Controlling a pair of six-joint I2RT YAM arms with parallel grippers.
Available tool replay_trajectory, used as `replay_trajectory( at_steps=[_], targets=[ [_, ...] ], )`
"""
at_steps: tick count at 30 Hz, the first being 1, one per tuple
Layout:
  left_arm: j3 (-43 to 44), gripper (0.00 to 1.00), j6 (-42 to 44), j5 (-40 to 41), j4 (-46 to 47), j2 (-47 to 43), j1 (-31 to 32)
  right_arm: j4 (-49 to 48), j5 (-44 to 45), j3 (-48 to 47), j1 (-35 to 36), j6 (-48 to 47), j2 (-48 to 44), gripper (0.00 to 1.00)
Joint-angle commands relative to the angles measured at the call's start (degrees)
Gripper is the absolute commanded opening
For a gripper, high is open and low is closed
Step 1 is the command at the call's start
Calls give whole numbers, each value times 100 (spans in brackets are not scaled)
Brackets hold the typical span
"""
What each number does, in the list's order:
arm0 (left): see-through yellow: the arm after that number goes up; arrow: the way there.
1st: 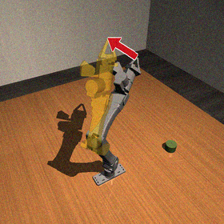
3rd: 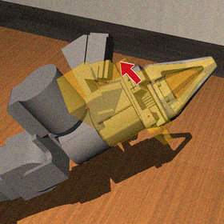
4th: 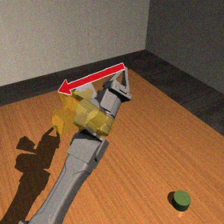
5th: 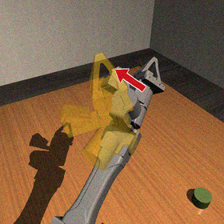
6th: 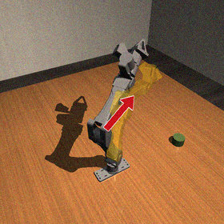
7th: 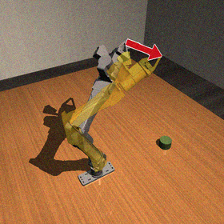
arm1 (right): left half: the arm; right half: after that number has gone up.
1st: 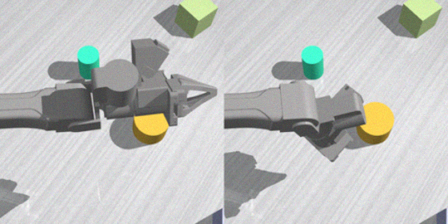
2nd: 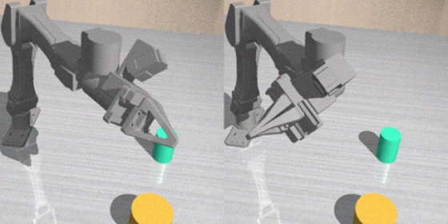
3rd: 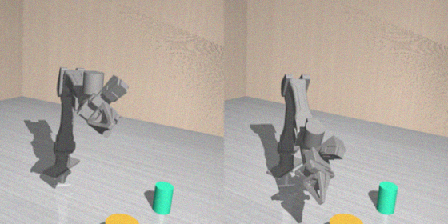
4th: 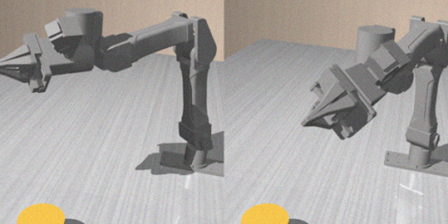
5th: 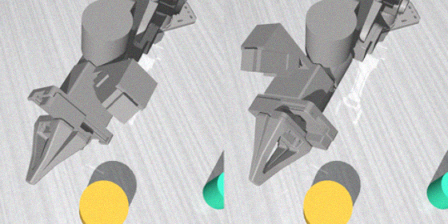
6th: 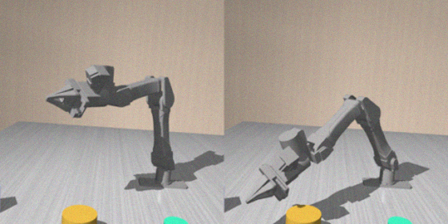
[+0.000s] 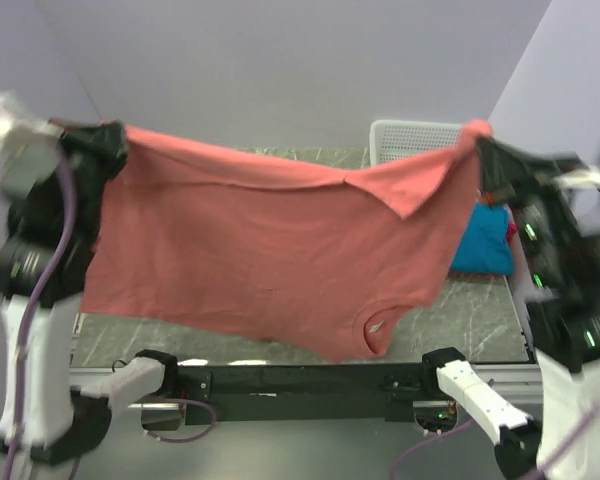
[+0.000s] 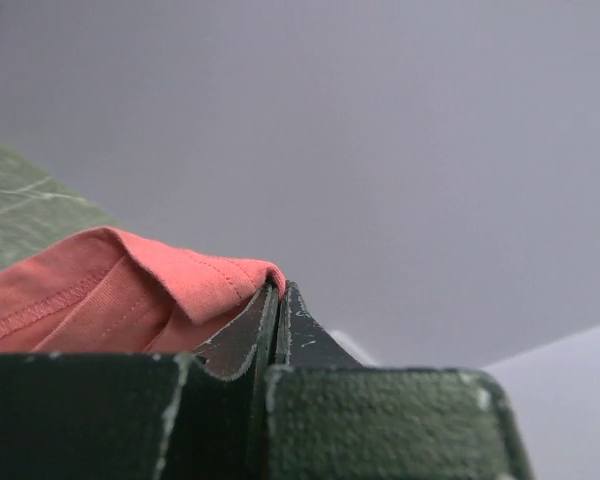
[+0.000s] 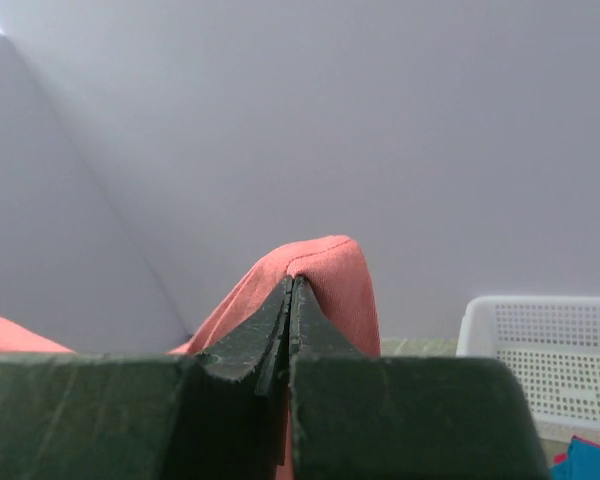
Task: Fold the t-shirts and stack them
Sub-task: Flatten the tshirt out
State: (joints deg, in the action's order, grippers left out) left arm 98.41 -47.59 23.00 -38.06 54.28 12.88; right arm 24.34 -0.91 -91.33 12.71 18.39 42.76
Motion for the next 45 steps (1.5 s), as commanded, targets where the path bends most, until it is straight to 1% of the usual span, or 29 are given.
replay_trajectory(
  at_steps=[1, 3, 4, 6, 7, 8, 9, 10, 11, 12, 13, 15, 16, 18, 20, 22, 23, 24, 25, 26, 27, 30, 31, 33, 35, 36, 38, 39, 45],
  targets=[
    [903, 1, 741, 205, 115, 1500, -75, -806, 29, -200, -41, -380, 1135, 0],
    [1564, 1, 979, -426, 89, 2528, -399, -1148, 38, -595, -49, -538, 1838, 0],
    [2298, 1, 1067, -742, 115, 2874, -566, -1246, 64, -779, -41, -582, 2093, 0],
    [3171, 1, 972, -1752, 10, 3890, -1172, -1553, 38, -1481, -49, -740, 2875, 0],
    [3993, 1, 902, -2156, 18, 4201, -1409, -1590, 81, -1815, -41, -836, 3156, 0],
    [4376, 1, 753, -2430, 1, 4466, -1855, -1599, 256, -2593, -41, -916, 3716, 0],
    [4649, 1, 534, -3154, 175, 4799, -2069, -1590, 327, -3009, -49, -969, 3974, 0],
    [4713, 1, 367, -3484, 385, 4828, -2279, -1538, 363, -3449, -58, -1013, 4229, 0],
    [4531, 1, 200, -3791, 675, 4776, -2656, -1459, 363, -4323, -67, -1030, 4701, 0],
    [4225, 1, -98, -4456, 1548, 4532, -2825, -1302, 311, -4689, -76, -1048, 4880, 0],
    [3804, 1, -258, -4602, 1809, 4434, -2957, -1256, 267, -4945, -76, -1040, 5004, 0],
    [3869, 1, -329, -4891, 1917, 4398, -3248, -1395, 205, -4940, -84, -1004, 4909, 0],
    [4227, 1, -321, -4998, 1795, 4450, -3309, -1518, 214, -4703, -84, -1013, 4760, 0],
    [4301, 1, -259, -5366, 1776, 4442, -3485, -1983, 223, -3624, -84, -1039, 4102, 0],
    [3636, 1, -111, -5815, 1899, 4232, -3556, -2134, 179, -2555, -84, -1074, 3436, 0],
    [2529, 1, 302, -5904, 1742, 3776, -3556, -2240, -14, -1840, -93, -1197, 3012, 0],
    [2090, 1, 495, -5921, 1645, 3600, -3556, -2258, -15, -1131, -85, -1224, 2618, 0],
    [1120, 1, 775, -5887, 1549, 3215, -3547, -2214, -6, -759, -93, -1241, 2423, 0],
    [571, 1, 839, -5556, 1452, 2994, -3556, -2205, 20, -372, -93, -1242, 2230, 0],
    [-9, 1, 857, -5387, 1416, 2531, -3556, -2136, 73, 467, -93, -1181, 1836, 0],
    [-1190, 1, 822, -5238, 1477, 2300, -3547, -2091, 82, 885, -85, -1084, 1649, 0],
    [-2803, 1, 533, -4421, 1268, 1685, -3538, -1907, 82, 2642, -93, -391, 946, 0],
    [-3123, 1, 480, -4262, 1205, 1595, -3538, -1863, 82, 3473, -85, 55, 640, 0],
    [-3851, 1, 470, -4094, 1161, 1445, -3530, -1749, 266, 4234, -84, 523, 392, 0],
    [-3970, 1, 374, -3814, 794, 1567, -3416, -1513, 275, 5050, -84, 902, 216, 0],
    [-4022, 21, 391, -3682, 626, 1594, -3294, -1433, 293, 5246, -84, 990, 198, 0],
    [-4031, 48, 251, -3312, 379, 1673, -2882, -1248, 232, 5615, -85, 1061, 293, 0],
    [-4075, 99, 233, -3268, 335, 1734, -2766, -1195, 223, 5678, -84, 1035, 355, 0],
    [-4785, 99, -65, -2750, -122, 1420, -2229, -1247, 109, 6038, -76, 1122, 777, 0]
  ],
)
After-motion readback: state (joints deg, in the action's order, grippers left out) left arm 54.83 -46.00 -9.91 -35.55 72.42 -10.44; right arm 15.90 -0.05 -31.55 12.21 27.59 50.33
